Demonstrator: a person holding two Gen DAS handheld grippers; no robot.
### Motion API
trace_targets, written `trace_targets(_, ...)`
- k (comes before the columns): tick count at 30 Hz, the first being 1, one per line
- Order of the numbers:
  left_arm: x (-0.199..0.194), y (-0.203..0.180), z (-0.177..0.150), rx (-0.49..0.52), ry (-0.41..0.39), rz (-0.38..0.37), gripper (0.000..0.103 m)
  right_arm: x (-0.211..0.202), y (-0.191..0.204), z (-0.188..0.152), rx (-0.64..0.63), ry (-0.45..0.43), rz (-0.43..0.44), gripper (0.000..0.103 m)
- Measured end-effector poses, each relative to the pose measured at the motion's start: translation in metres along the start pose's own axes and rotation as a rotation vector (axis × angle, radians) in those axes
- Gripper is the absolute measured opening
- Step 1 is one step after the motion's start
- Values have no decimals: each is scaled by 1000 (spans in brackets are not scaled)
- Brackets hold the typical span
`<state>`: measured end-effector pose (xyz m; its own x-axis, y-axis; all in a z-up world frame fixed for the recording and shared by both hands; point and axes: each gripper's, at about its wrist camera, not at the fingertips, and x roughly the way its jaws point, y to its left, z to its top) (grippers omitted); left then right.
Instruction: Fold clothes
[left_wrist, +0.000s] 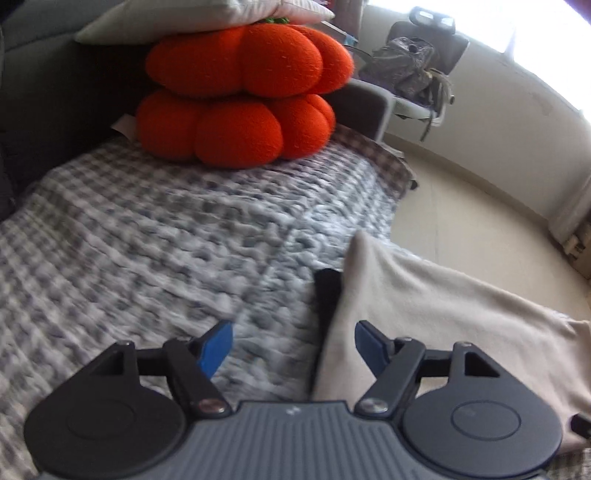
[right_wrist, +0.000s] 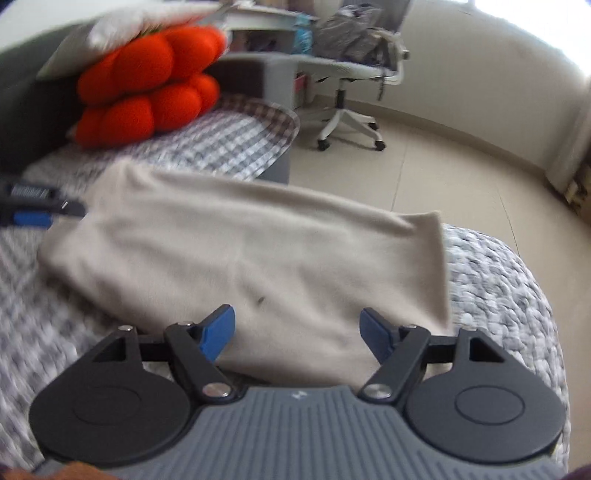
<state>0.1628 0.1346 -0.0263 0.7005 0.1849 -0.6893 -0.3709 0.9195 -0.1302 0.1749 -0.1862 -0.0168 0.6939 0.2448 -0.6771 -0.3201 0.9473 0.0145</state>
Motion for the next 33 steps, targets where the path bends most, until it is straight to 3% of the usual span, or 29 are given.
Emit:
trace_targets(6,11,-5,-8,65,27,60,74,4,-35,-7,91,45,-83,77)
trace_targets(10,10,-9,-9,86,22,77,74,21,-59,-21,163,115,-64,77)
trace_targets(14,5,-6,-7,71,10,86,74,1,-63,-13,183,56,-112,77)
trace_targets(17,1,-6,-7,79,-15,132,74,-7,-65,-10,221,34,-59,78)
trace_targets(20,6,-10,-10,138,-19,175,74,12,-57,-15,155,117,-99,78)
trace_targets(22,13,-12,-13,171,3,196,74,21,-52,-19,119,128,-129,79)
trace_targets(26,18,-7,-12,150,26,223,74,6,-47,-9,118,43,-141,79)
trace_targets(29,3,-6,-4,95,-22,246,73,-2,-38,-6,97,6,-108,80)
trace_targets(33,-31,-28,0,139,-151,194,75,-1,-22,-2,116,-32,-33,80)
